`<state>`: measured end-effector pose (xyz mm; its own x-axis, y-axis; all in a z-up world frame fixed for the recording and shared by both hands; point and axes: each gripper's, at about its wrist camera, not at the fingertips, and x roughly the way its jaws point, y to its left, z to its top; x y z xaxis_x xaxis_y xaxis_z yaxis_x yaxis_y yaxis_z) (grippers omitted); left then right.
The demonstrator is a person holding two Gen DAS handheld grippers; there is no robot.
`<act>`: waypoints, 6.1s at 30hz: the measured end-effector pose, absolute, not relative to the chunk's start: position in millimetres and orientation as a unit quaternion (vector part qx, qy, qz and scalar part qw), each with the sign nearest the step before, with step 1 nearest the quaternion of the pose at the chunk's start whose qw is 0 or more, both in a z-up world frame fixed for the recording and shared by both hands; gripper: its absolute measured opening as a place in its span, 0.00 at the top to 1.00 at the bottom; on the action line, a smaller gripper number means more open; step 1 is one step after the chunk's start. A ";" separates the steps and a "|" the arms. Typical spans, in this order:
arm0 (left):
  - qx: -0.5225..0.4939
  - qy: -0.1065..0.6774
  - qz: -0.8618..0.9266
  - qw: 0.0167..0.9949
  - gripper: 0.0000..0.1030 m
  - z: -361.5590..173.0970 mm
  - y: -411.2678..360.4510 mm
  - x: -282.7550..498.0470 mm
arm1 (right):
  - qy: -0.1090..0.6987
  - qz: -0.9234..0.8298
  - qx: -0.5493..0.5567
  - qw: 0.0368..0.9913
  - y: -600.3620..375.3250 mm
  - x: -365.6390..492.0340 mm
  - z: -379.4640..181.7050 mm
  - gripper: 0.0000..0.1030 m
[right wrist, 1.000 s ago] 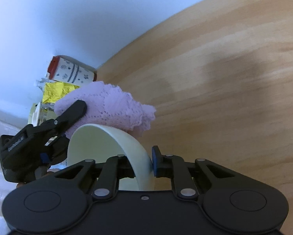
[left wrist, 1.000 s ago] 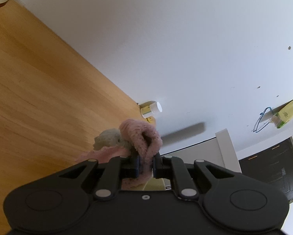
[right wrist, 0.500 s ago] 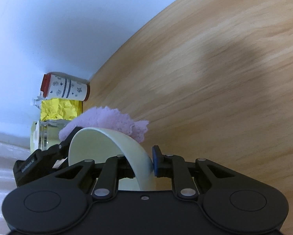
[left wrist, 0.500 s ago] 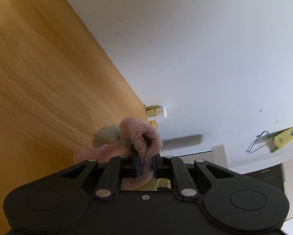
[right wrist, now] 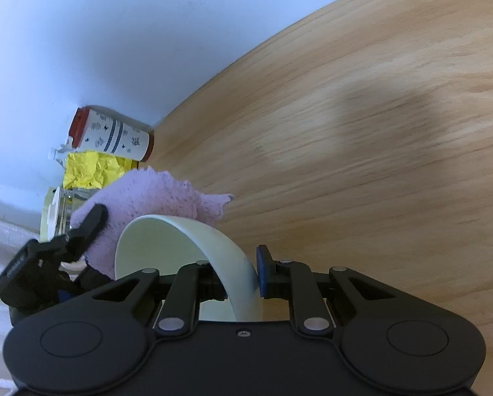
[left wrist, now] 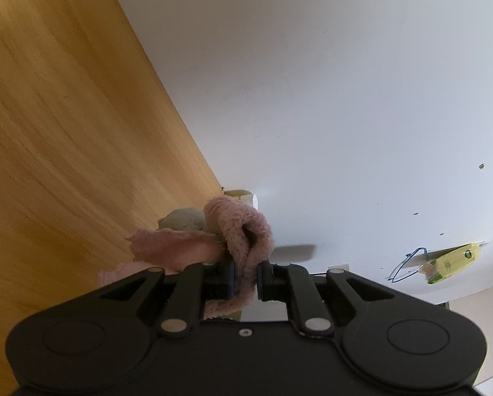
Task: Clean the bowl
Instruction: 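Rub the pink cloth over the bowl's outer wall while the right tool holds the rim, then keep rubbing the cloth across the bowl's outside while the right tool holds it, then lower the pink cloth to the table and open the left tool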
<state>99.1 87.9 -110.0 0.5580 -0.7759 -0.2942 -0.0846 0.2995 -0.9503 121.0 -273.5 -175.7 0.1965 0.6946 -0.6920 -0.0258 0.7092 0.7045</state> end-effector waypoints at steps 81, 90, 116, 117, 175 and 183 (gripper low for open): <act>-0.351 0.585 -0.375 0.628 0.89 -131.5 21.2 162.9 | 0.545 0.320 0.104 0.768 -272.6 121.1 -130.4 0.79; -0.330 0.569 -0.390 0.645 0.89 -101.8 32.8 162.0 | 0.545 0.321 0.090 0.769 -266.8 124.6 -135.0 0.79; -0.474 0.502 -0.320 0.649 0.89 -139.9 63.6 136.9 | 0.552 0.281 0.165 0.767 -279.6 132.2 -146.4 0.79; -0.479 0.495 -0.323 0.649 0.89 -135.2 63.3 135.6 | 0.553 0.281 0.166 0.767 -277.7 131.9 -147.3 0.79; -0.191 0.507 -0.032 0.840 0.89 -133.3 65.2 120.9 | 0.573 0.172 0.326 0.732 -325.6 135.3 -193.7 0.78; -0.168 0.516 -0.015 0.840 0.89 -143.8 65.8 128.9 | 0.580 0.158 0.315 0.734 -319.6 144.2 -198.8 0.78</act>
